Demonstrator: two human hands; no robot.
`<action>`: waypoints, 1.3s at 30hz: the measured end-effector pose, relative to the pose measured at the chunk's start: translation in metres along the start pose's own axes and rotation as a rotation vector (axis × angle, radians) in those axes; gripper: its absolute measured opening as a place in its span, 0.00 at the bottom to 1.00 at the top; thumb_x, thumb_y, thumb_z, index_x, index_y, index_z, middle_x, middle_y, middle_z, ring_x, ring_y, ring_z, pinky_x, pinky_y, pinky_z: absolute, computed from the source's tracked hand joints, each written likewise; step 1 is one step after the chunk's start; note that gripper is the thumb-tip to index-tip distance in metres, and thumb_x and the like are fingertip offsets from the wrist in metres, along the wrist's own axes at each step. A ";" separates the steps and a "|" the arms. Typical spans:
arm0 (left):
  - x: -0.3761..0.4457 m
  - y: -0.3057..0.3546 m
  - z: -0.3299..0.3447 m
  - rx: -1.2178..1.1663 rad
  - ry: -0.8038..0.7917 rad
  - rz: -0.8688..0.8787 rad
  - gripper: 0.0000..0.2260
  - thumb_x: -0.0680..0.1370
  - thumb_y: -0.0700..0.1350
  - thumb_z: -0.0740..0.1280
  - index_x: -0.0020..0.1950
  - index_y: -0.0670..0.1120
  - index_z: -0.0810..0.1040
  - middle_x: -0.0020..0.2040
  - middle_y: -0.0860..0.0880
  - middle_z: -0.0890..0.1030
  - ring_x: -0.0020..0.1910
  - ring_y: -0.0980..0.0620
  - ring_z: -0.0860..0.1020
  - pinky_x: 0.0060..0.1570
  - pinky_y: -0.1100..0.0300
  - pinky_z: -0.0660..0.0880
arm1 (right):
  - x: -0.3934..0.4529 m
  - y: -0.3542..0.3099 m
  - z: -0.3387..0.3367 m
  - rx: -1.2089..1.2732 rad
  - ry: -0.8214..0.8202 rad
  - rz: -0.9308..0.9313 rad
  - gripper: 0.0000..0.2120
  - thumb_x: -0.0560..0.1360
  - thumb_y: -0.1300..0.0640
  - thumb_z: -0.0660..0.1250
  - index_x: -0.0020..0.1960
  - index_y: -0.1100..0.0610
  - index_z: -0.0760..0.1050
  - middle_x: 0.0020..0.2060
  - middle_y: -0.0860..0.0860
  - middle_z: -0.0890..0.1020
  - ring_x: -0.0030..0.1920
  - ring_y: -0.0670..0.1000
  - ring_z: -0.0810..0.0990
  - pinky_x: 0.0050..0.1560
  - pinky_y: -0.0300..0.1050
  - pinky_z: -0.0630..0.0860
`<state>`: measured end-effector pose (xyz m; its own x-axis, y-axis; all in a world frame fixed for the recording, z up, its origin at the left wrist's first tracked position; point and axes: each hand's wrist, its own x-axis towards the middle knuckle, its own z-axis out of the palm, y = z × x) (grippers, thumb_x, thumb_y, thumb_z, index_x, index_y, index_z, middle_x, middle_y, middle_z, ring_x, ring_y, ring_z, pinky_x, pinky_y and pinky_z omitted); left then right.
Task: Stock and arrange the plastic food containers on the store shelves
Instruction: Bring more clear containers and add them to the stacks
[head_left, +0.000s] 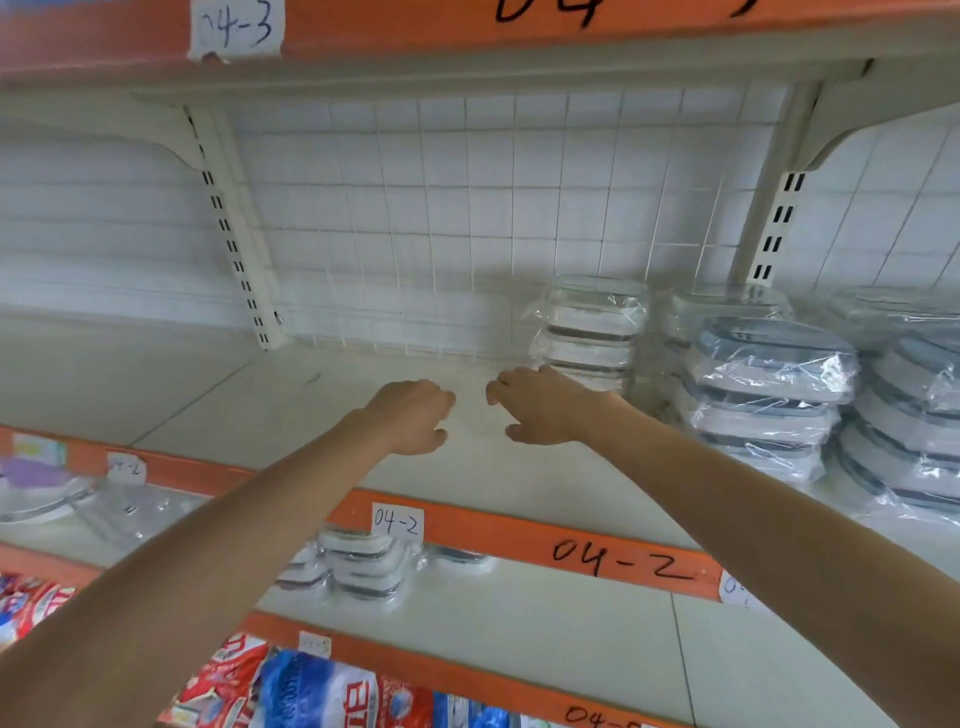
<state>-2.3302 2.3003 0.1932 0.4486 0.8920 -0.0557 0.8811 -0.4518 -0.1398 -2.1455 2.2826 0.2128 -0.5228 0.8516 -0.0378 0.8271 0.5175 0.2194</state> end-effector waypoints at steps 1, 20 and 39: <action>-0.007 -0.003 0.003 -0.001 -0.006 0.005 0.14 0.79 0.49 0.61 0.61 0.44 0.72 0.59 0.45 0.74 0.57 0.44 0.74 0.51 0.55 0.71 | -0.001 -0.007 0.002 0.009 -0.004 -0.013 0.21 0.77 0.56 0.61 0.68 0.57 0.64 0.63 0.54 0.71 0.63 0.55 0.69 0.60 0.49 0.66; -0.146 -0.042 0.152 -0.249 -0.052 -0.045 0.15 0.77 0.46 0.63 0.62 0.44 0.74 0.60 0.46 0.76 0.59 0.46 0.75 0.54 0.51 0.75 | -0.033 -0.181 0.105 0.330 -0.029 -0.103 0.18 0.78 0.57 0.59 0.68 0.58 0.68 0.63 0.53 0.71 0.65 0.54 0.69 0.61 0.47 0.67; -0.080 0.026 0.343 -0.431 -0.100 -0.122 0.20 0.76 0.46 0.64 0.66 0.40 0.68 0.62 0.43 0.69 0.61 0.46 0.69 0.59 0.51 0.70 | -0.008 -0.163 0.341 0.741 -0.135 0.390 0.29 0.76 0.52 0.67 0.72 0.60 0.61 0.67 0.55 0.67 0.68 0.54 0.67 0.65 0.47 0.64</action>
<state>-2.3944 2.2220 -0.1449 0.3400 0.9263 -0.1622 0.9179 -0.2893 0.2717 -2.2057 2.2200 -0.1550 -0.1818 0.9588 -0.2185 0.8890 0.0653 -0.4532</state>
